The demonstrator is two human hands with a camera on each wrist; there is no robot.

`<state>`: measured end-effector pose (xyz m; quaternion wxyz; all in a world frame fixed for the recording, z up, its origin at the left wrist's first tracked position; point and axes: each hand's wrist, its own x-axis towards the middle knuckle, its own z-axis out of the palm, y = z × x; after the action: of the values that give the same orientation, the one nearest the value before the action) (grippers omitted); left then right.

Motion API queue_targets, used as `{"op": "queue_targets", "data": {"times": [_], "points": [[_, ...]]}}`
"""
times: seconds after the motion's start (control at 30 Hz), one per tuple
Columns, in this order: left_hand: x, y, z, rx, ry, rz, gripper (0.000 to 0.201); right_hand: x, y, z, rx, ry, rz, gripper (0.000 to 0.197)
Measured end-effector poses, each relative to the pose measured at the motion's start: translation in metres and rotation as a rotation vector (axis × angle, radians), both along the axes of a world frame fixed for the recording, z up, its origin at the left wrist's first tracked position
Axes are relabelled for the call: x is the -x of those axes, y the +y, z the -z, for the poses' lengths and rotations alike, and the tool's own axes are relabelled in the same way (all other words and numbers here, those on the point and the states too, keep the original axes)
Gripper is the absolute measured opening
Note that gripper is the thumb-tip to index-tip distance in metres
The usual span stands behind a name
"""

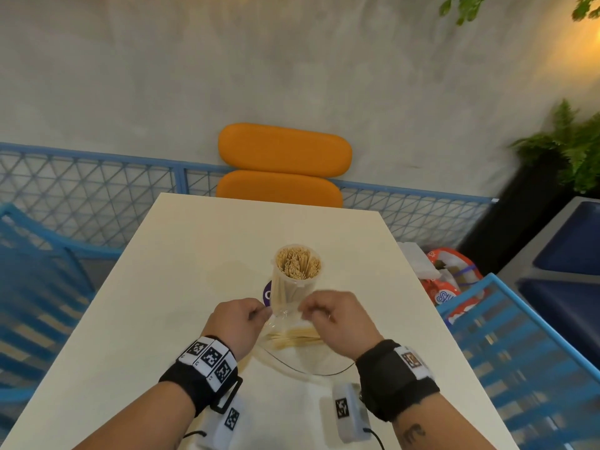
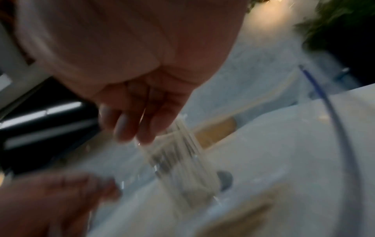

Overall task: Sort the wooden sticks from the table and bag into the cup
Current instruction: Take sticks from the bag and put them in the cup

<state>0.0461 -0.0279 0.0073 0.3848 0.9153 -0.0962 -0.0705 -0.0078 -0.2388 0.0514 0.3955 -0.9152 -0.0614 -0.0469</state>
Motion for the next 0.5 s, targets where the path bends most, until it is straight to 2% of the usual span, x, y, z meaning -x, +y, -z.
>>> {"op": "queue_targets", "data": {"times": [0.1, 0.2, 0.3, 0.43, 0.5], "points": [[0.002, 0.000, 0.001, -0.010, -0.010, 0.011, 0.030, 0.000, 0.008, 0.026, 0.393, 0.275, -0.137, 0.037], [0.004, -0.001, 0.001, -0.027, -0.009, 0.031, 0.028, -0.012, 0.013, 0.057, 0.587, 0.422, -0.079, 0.041], [0.005, -0.001, 0.001, -0.053, -0.014, 0.038, 0.027, -0.020, 0.015, 0.073, 0.709, 0.407, -0.021, 0.050], [0.005, 0.000, -0.001, -0.046, -0.018, 0.031, 0.027, -0.020, 0.019, 0.081, 0.880, 0.337, 0.017, 0.032], [0.005, 0.001, -0.001, -0.042, -0.023, 0.030, 0.028, -0.018, 0.019, 0.081, 0.913, 0.316, 0.012, 0.030]]}}
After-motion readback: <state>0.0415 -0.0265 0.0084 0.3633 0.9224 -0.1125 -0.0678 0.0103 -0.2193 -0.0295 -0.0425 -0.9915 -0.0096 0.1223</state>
